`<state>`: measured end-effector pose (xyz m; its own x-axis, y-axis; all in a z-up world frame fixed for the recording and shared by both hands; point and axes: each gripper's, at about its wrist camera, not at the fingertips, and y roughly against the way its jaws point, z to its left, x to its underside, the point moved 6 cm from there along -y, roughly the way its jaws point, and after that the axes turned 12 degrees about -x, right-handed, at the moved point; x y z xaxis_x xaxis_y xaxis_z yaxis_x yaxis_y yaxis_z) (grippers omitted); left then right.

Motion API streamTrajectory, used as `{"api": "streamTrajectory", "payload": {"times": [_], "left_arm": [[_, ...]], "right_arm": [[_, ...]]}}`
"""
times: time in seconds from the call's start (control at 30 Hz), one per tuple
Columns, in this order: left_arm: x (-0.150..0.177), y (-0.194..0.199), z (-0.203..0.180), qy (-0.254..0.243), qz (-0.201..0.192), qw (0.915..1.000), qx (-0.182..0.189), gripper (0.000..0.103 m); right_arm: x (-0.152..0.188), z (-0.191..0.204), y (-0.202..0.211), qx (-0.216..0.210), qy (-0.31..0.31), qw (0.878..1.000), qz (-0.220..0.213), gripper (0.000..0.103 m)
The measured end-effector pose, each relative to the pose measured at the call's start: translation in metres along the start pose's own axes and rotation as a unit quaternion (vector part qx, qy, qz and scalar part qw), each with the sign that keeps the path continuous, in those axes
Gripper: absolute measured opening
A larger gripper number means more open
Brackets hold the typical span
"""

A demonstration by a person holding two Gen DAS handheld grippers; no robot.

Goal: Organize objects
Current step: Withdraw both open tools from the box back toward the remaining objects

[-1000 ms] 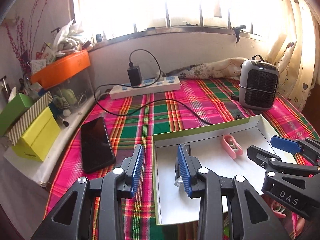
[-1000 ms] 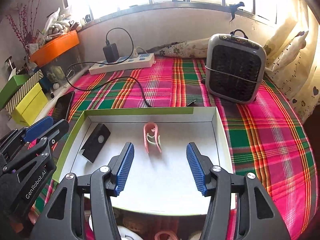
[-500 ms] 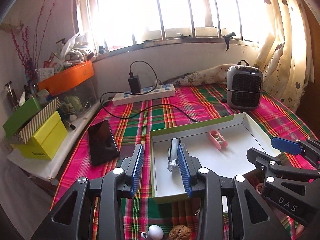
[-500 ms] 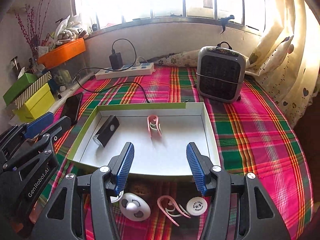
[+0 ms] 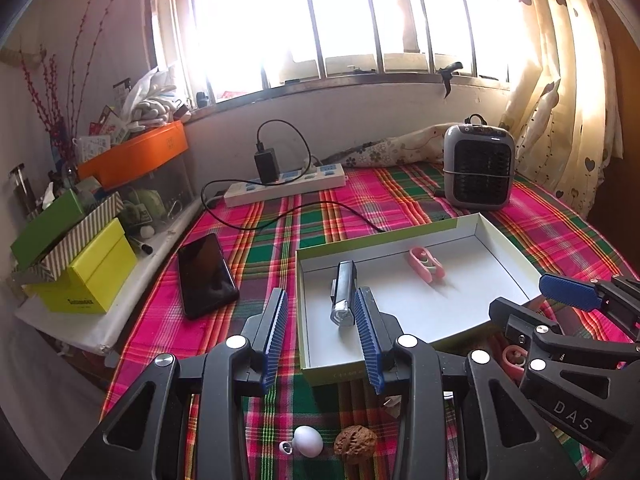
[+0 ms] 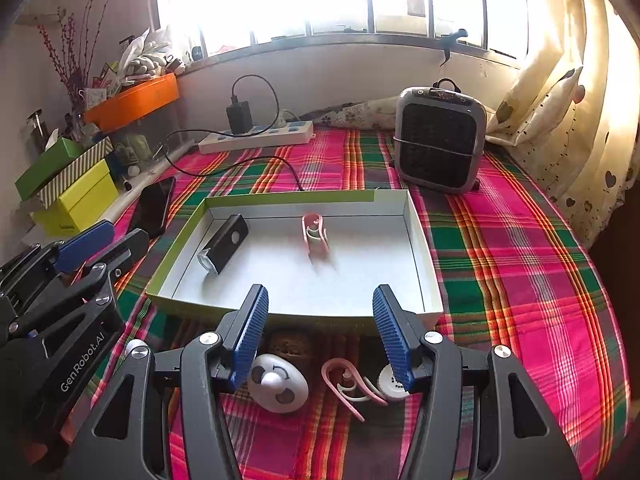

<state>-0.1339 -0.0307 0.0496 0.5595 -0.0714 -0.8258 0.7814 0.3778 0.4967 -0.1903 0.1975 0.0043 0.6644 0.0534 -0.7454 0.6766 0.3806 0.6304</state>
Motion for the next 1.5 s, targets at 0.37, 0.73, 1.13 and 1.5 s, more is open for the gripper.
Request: {"api": "streamTrajectory", "payload": {"times": [0.37, 0.73, 1.13, 1.5], "left_arm": [[0.006, 0.005, 0.000, -0.002, 0.000, 1.0000, 0.000, 0.033], [0.022, 0.011, 0.003, -0.009, 0.010, 0.9999, 0.000, 0.033], [0.053, 0.020, 0.019, -0.007, 0.028, 0.9989, 0.037, 0.033], [0.080, 0.024, 0.027, -0.019, 0.043, 0.9953, 0.085, 0.035]], "right_arm": [[0.006, 0.004, 0.004, -0.004, 0.004, 1.000, -0.001, 0.055], [0.018, 0.010, 0.008, -0.007, 0.010, 1.000, 0.002, 0.055], [0.038, 0.021, 0.014, -0.019, 0.032, 0.999, 0.005, 0.055], [0.053, 0.032, 0.013, -0.037, 0.043, 0.998, 0.019, 0.055]]}}
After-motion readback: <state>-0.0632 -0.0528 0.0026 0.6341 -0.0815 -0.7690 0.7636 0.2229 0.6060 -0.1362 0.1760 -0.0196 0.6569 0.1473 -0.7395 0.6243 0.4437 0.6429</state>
